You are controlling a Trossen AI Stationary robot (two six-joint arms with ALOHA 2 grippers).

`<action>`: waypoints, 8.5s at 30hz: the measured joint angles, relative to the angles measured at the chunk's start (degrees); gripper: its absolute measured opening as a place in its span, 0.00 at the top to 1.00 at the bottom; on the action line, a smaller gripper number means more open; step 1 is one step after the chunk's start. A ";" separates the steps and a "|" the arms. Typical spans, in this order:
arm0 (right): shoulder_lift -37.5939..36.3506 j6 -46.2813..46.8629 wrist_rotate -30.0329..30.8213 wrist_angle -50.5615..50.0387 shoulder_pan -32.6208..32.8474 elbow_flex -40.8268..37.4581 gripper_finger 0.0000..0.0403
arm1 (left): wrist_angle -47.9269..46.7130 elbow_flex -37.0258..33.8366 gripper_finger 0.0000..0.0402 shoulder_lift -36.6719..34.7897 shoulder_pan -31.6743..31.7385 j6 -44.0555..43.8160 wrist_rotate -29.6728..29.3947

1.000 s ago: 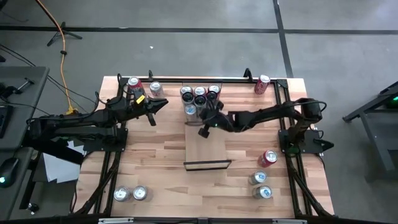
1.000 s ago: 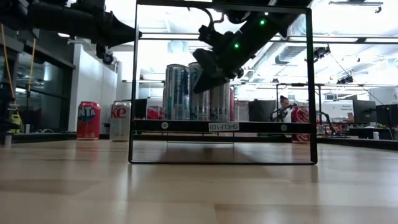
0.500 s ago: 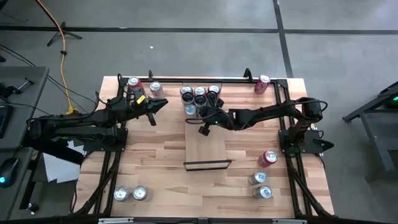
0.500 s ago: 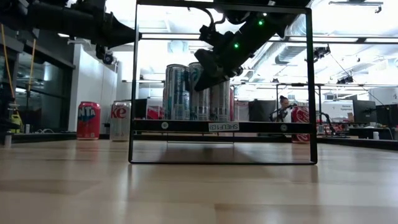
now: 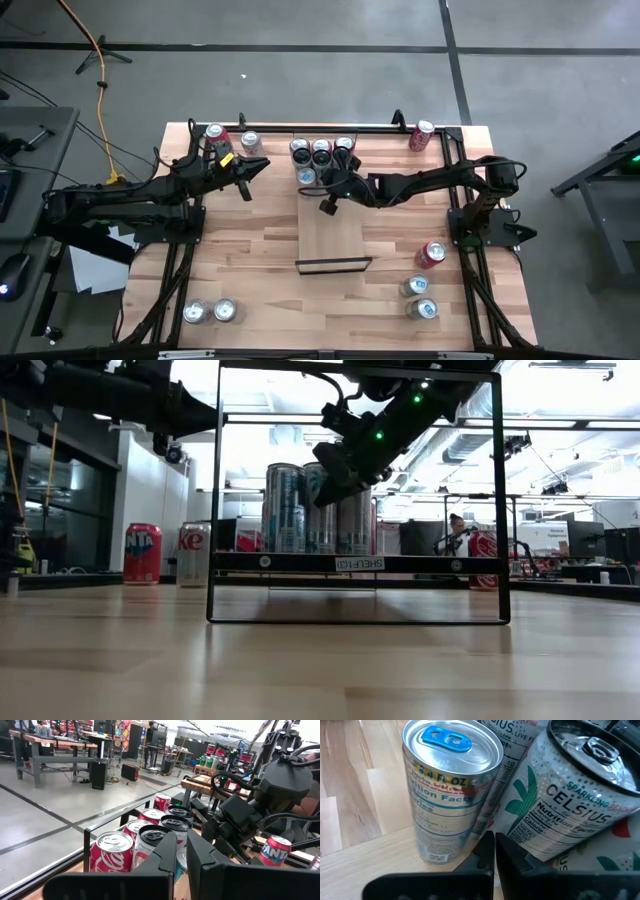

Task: Place canned beverage on shelf
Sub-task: Adjust the black soda can, then put the blue soda can on the shelf aligned with the other blue soda can

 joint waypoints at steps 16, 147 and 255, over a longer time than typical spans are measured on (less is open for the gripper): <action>-22.00 -0.92 -10.32 -22.14 2.83 -5.52 1.00 | 0.04 0.00 1.00 -0.02 -0.02 0.02 0.45; -1.28 97.99 -38.34 -81.46 39.94 20.20 0.44 | -17.25 14.67 0.86 0.02 -0.06 -0.02 3.23; 18.08 37.79 -30.65 -89.74 2.70 52.22 0.39 | -17.54 14.67 0.86 0.02 -0.09 -6.08 3.45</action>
